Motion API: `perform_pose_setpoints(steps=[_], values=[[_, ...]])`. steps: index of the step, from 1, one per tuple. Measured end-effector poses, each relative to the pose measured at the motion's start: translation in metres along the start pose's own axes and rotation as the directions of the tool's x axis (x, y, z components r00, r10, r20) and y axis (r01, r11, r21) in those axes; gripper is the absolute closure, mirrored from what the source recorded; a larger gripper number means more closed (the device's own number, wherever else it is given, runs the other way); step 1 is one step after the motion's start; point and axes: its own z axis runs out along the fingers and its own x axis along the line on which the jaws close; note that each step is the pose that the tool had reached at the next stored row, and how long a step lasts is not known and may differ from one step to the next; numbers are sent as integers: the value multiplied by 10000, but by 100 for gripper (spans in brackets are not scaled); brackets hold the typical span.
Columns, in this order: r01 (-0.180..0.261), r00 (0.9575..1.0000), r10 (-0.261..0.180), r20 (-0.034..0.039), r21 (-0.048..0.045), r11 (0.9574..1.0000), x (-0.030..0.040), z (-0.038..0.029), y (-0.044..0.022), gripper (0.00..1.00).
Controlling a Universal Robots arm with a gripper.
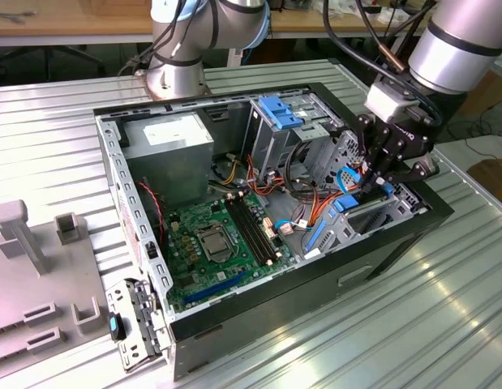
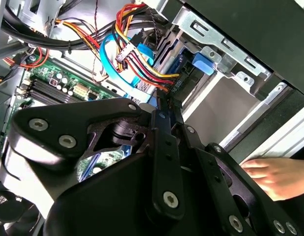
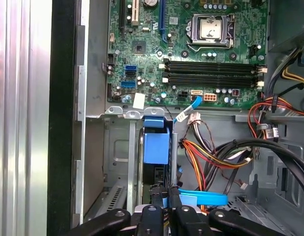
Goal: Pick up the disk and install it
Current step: 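Insert the second disk wire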
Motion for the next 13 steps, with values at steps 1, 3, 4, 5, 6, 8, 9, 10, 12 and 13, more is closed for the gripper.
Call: perform_pose_setpoints(steps=[1, 3, 4, 5, 6, 8, 9, 10, 12, 13], values=[[-5, 10000, 5, 17, -1, 10000, 4, -5, 0, 84], [-24, 10000, 24, 67, -1, 10000, 14, -14, -1, 84], [-31, 10000, 31, 86, -1, 10000, 20, -14, -1, 84], [-42, 9999, 42, 141, 0, 10000, 35, -14, 0, 84], [-55, 9997, 55, 241, 1, 10000, 55, -13, 1, 84], [-60, 9993, 60, 373, -2, 10000, 74, -13, 1, 84], [-64, 9988, 64, 475, -6, 10000, 88, -13, 2, 84], [-67, 9986, 67, 529, -10, 10000, 99, -12, 2, 84], [-72, 9983, 73, 586, -14, 10000, 122, -11, 3, 84], [-77, 9982, 78, 600, -16, 10000, 140, -12, 3, 84]])
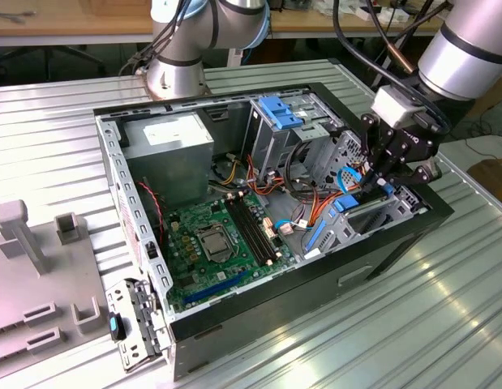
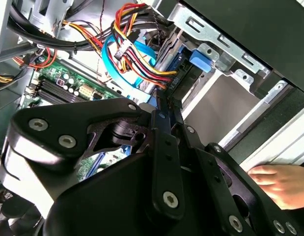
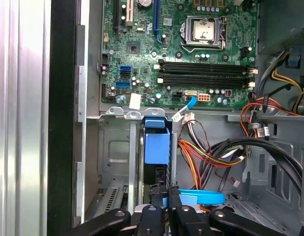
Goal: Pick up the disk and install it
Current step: 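Insert the second disk wire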
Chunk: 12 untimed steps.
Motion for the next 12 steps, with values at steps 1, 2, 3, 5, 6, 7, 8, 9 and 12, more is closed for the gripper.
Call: perform_pose_setpoints(steps=[1, 2, 3, 5, 6, 7, 8, 9, 12], values=[[-3, 10000, 3, 28, 1, 10000, 17, 0, 1, 84], [-4, 10000, 4, 69, 2, 10000, 17, 0, 1, 84], [-5, 9999, 5, 134, 4, 10000, 18, 0, 0, 84], [-7, 9997, 7, 231, 7, 10000, 23, -1, 1, 84], [-7, 9997, 7, 240, 7, 10000, 24, -1, 1, 84], [-11, 9997, 11, 244, 7, 10000, 26, 0, 1, 84], [-47, 9997, 47, 245, 8, 10000, 27, 1, 0, 84], [-84, 9997, 83, 243, 9, 10000, 28, 2, 0, 84], [-131, 9996, 131, 241, 11, 9999, 28, 2, -1, 84]])
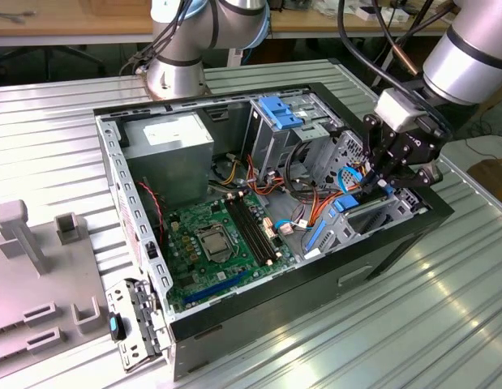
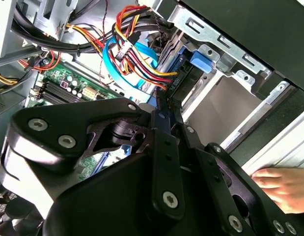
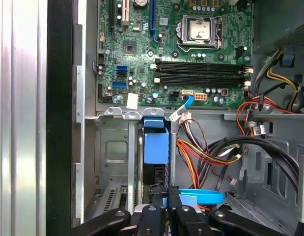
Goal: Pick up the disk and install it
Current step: 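Insert the second disk wire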
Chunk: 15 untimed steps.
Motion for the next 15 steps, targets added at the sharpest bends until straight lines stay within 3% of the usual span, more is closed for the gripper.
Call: perform_pose_setpoints(steps=[15], values=[[-11, 10000, 11, 2, 1, 10000, 1, 27, 0, 84]])
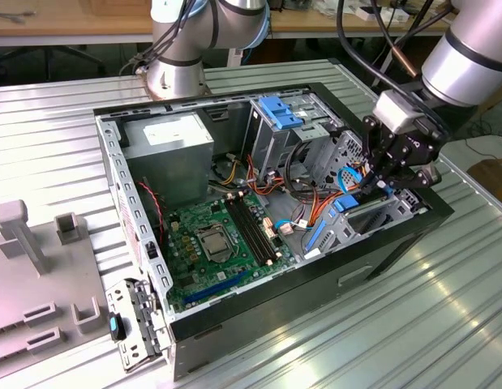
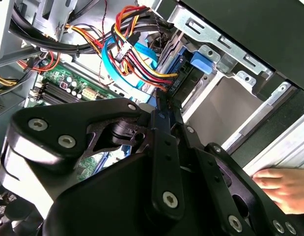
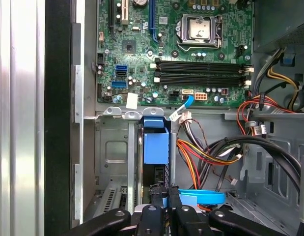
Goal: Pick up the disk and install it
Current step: 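Insert the second disk wire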
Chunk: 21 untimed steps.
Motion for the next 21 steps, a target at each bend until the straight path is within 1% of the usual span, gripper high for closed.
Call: perform_pose_setpoints(steps=[11, 21], values=[[0, 10000, 0, 5, 0, 10000, 1, 22, 0, 84], [-1, 10000, 1, 34, 0, 10000, 3, 46, 1, 84]])
